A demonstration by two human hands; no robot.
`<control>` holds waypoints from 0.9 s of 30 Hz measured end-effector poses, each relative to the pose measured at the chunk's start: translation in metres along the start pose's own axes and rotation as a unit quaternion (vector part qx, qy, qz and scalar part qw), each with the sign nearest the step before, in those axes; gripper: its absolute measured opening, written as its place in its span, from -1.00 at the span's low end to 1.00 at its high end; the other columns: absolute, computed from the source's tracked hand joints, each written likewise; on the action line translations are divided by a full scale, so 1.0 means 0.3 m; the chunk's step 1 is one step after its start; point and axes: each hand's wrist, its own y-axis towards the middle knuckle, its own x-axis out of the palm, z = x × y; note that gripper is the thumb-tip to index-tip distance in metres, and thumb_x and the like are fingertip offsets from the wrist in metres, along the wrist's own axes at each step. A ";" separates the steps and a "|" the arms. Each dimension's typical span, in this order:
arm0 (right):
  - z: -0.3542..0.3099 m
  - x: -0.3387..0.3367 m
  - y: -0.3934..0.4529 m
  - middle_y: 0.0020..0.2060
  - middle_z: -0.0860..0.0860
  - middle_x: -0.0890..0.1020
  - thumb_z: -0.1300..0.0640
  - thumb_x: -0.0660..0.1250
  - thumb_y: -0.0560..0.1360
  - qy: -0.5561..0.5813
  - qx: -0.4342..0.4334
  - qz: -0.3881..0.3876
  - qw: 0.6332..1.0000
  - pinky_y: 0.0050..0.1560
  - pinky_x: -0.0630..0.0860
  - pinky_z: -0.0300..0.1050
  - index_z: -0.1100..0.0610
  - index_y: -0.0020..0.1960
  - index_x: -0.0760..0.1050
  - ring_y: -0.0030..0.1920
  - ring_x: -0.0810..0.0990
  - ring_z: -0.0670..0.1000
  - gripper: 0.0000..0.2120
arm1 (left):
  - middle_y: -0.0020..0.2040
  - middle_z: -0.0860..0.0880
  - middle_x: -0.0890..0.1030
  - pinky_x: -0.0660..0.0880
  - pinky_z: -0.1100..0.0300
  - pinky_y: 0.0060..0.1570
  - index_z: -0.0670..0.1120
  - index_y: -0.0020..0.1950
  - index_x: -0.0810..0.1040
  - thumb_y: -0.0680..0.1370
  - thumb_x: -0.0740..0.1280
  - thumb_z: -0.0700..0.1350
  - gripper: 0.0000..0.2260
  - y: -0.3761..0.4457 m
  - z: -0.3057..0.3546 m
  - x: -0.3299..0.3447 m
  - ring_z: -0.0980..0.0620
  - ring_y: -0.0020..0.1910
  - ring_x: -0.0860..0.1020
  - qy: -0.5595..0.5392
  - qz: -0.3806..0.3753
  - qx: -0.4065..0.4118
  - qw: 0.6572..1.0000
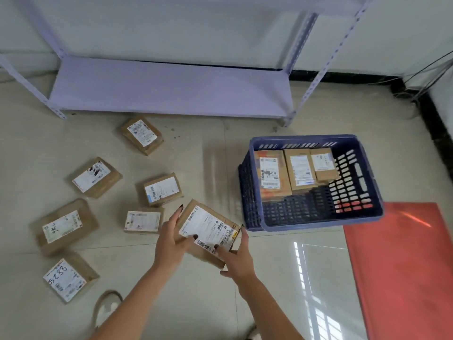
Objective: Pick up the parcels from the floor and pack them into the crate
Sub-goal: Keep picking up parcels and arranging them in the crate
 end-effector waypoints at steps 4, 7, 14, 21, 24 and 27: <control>-0.007 -0.325 -0.024 -0.05 0.03 0.60 0.11 0.33 0.49 0.026 -0.005 0.015 1.000 -0.24 0.61 -0.11 -0.23 0.46 0.00 -0.06 0.58 -0.04 -0.29 | 0.30 0.05 0.45 0.40 0.15 0.16 0.04 0.42 0.27 0.41 0.42 -0.26 -0.36 -0.090 0.161 0.251 0.05 0.24 0.44 -0.026 -0.007 0.003 1.000; -0.008 -0.539 -0.038 -0.11 0.00 0.60 0.11 0.33 0.50 0.036 -0.010 0.032 0.999 -0.26 0.62 -0.13 -0.22 0.45 0.03 -0.08 0.58 -0.06 -0.32 | 0.24 0.02 0.51 0.40 0.28 -0.02 0.01 0.37 0.33 0.41 0.40 -0.29 -0.43 -0.137 0.263 0.430 0.04 0.16 0.48 -0.038 -0.016 0.012 0.999; -0.038 -0.873 0.033 -0.07 0.03 0.61 0.07 0.34 0.49 0.015 -0.014 0.095 0.995 -0.07 0.63 0.03 -0.26 0.44 0.05 0.00 0.58 0.05 -0.33 | 0.27 -0.05 0.49 0.48 0.25 -0.02 -0.01 0.38 0.29 0.45 0.39 -0.24 -0.45 -0.122 0.395 0.777 0.00 0.20 0.48 -0.063 -0.054 -0.005 0.997; -0.092 -1.131 0.241 -0.11 0.16 0.64 0.13 0.33 0.48 -0.052 -0.018 0.143 0.988 0.05 0.58 0.18 -0.21 0.47 0.05 -0.01 0.63 0.18 -0.29 | 0.30 -0.11 0.48 0.48 0.36 -0.10 -0.04 0.34 0.30 0.45 0.38 -0.28 -0.49 0.039 0.447 1.078 -0.05 0.28 0.45 -0.088 -0.093 -0.046 0.991; -0.117 -1.229 0.340 -0.08 0.00 0.63 0.16 0.34 0.48 -0.074 -0.016 0.139 0.987 0.04 0.60 0.10 -0.20 0.48 0.06 -0.07 0.62 0.08 -0.28 | 0.28 -0.11 0.50 0.49 0.40 -0.21 -0.07 0.33 0.30 0.45 0.38 -0.28 -0.50 0.088 0.470 1.182 -0.06 0.25 0.48 -0.073 -0.085 -0.071 0.991; -0.138 -1.297 0.418 0.02 -0.07 0.56 0.17 0.34 0.47 -0.111 -0.022 0.136 0.984 -0.15 0.56 -0.15 -0.19 0.50 0.02 -0.13 0.56 -0.08 -0.25 | 0.27 -0.10 0.50 0.45 0.43 -0.21 -0.07 0.30 0.29 0.45 0.38 -0.27 -0.52 0.120 0.486 1.265 -0.02 0.22 0.48 -0.061 -0.079 -0.086 0.991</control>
